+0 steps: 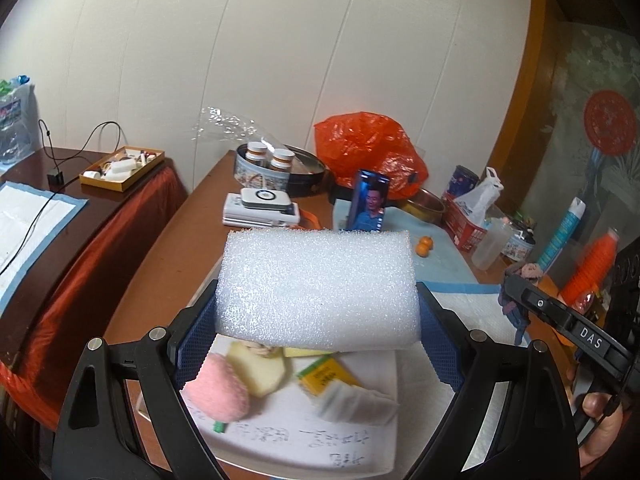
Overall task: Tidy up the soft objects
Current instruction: 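Lift the foam sheet and knit cloth and carry both over the white tray, then lower foam sheet and knit cloth into the white tray and open both grippers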
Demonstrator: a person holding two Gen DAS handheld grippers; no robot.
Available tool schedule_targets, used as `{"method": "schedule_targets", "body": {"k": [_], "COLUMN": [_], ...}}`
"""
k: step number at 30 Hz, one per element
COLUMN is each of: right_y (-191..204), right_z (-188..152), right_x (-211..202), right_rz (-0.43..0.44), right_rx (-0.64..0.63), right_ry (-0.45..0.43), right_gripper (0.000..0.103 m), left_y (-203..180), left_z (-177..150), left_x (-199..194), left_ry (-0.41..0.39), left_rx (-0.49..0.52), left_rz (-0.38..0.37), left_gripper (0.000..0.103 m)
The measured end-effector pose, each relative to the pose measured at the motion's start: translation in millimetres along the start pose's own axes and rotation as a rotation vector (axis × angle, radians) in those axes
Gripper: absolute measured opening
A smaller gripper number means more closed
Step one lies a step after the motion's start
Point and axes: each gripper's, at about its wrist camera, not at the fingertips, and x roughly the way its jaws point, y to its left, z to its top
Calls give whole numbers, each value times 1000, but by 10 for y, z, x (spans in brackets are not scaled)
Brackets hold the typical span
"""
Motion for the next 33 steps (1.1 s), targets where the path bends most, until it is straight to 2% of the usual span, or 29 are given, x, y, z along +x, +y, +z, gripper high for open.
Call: {"method": "schedule_targets", "body": {"k": [14, 24, 33], "right_y": [459, 768, 868], "right_z": [-105, -400, -416], "right_x": [399, 942, 1092], "right_rz": [10, 9, -13], "right_rx": [-28, -64, -80], "right_ry": [45, 185, 208], "right_gripper": [29, 29, 30], "left_y": [507, 538, 608], "left_z": [23, -62, -69], "left_x": [197, 580, 779], "left_ry": [69, 169, 215], "left_rx": [1, 69, 64], "left_rz": [8, 8, -23], "left_gripper": [91, 91, 91]}}
